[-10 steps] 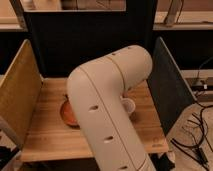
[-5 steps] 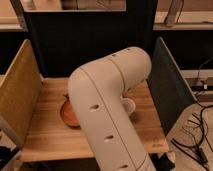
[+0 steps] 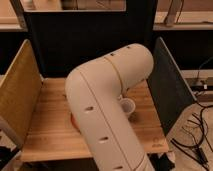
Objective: Drag the ceramic bowl in a circle
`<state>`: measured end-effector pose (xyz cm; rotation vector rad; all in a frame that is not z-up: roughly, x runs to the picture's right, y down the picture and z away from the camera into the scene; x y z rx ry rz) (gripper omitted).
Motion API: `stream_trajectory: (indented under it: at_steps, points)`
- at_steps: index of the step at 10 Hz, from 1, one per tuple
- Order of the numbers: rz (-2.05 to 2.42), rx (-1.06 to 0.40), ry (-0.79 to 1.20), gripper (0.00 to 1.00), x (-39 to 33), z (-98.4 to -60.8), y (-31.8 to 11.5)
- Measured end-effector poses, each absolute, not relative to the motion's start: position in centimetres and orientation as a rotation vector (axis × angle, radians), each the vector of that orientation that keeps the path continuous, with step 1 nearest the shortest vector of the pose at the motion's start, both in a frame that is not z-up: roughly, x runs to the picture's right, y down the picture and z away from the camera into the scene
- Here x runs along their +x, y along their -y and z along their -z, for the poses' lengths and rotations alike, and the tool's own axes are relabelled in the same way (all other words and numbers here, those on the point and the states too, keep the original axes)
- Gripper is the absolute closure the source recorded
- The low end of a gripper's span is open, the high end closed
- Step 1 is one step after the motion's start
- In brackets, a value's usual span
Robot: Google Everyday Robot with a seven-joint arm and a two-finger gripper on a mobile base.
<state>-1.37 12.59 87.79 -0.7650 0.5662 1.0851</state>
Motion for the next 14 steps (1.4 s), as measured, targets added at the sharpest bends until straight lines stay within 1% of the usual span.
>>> stream_trajectory:
  at_steps: [3, 5, 7, 8, 10, 11, 14]
  points:
    - [-1.088, -0.753, -0.613, 0.91, -0.8, -88.7, -11.3]
    - [-1.052, -0.778, -0.548, 0.91, -3.9, -88.9, -9.6]
    - [-0.965, -0.783, -0.459, 0.91, -8.6, -87.9, -8.0]
    - [-0.928, -0.778, -0.435, 0.91, -9.8, -87.4, -7.8]
    - [-0.861, -0.78, -0.406, 0.91, -11.5, -86.2, -8.6]
    - [-0.825, -0.784, -0.41, 0.91, -11.5, -85.5, -9.7]
    - [-0.835, -0.795, -0.488, 0.91, -8.2, -85.1, -12.3]
